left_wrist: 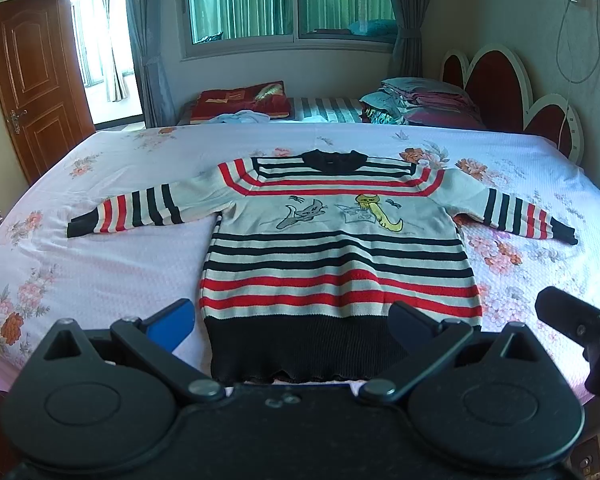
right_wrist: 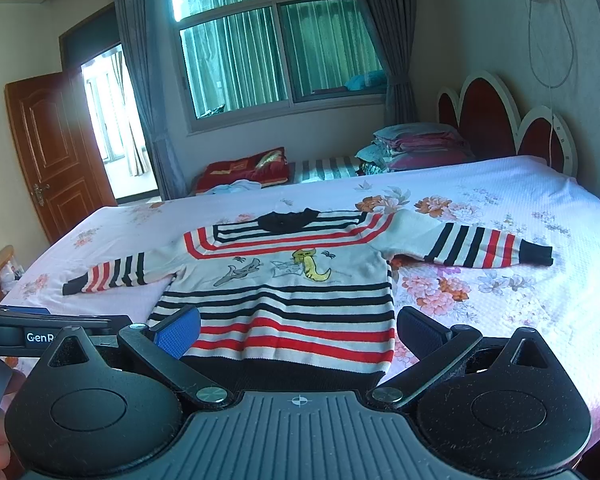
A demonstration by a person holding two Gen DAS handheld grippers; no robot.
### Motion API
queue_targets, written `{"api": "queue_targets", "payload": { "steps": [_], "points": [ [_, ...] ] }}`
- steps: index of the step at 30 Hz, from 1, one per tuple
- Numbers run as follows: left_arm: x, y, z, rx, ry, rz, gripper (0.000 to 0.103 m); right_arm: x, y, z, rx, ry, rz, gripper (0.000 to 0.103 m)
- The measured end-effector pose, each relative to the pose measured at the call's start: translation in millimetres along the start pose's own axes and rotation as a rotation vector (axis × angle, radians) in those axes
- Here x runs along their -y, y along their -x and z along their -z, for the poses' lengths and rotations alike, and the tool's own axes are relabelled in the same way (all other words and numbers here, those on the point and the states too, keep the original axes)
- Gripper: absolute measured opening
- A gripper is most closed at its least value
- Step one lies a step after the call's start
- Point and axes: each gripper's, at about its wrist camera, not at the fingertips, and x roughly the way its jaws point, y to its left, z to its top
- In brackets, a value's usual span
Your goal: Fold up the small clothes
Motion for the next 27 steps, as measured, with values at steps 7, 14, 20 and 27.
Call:
{"api": "queue_targets", "payload": {
  "steps": [7,14,20,27],
  "points": [
    [3.4,-1.1,-0.6,0.001,-0.005,0.0,0.103,3.3,-2.3,0.2,0.0,-0.005,0.005,0.103],
    [6.7,-2.2,-0.2,-0.001,-0.004,0.0,0.103,3.6,-3.3,1.0,-0.004,-0.007,0.006,0.103],
    [6.4,-2.3,-0.5,-0.002,-0.005,0.001,0.103,5.2,-5.0,1.5,-0.006,-0.011,0.01,0.103],
    [6.2,-2.4,-0.8,-0.003,-0.005,0.001,0.103,6.0,-7.9,1.9,-0.01,-0.014,0.018,0.103]
  ]
}}
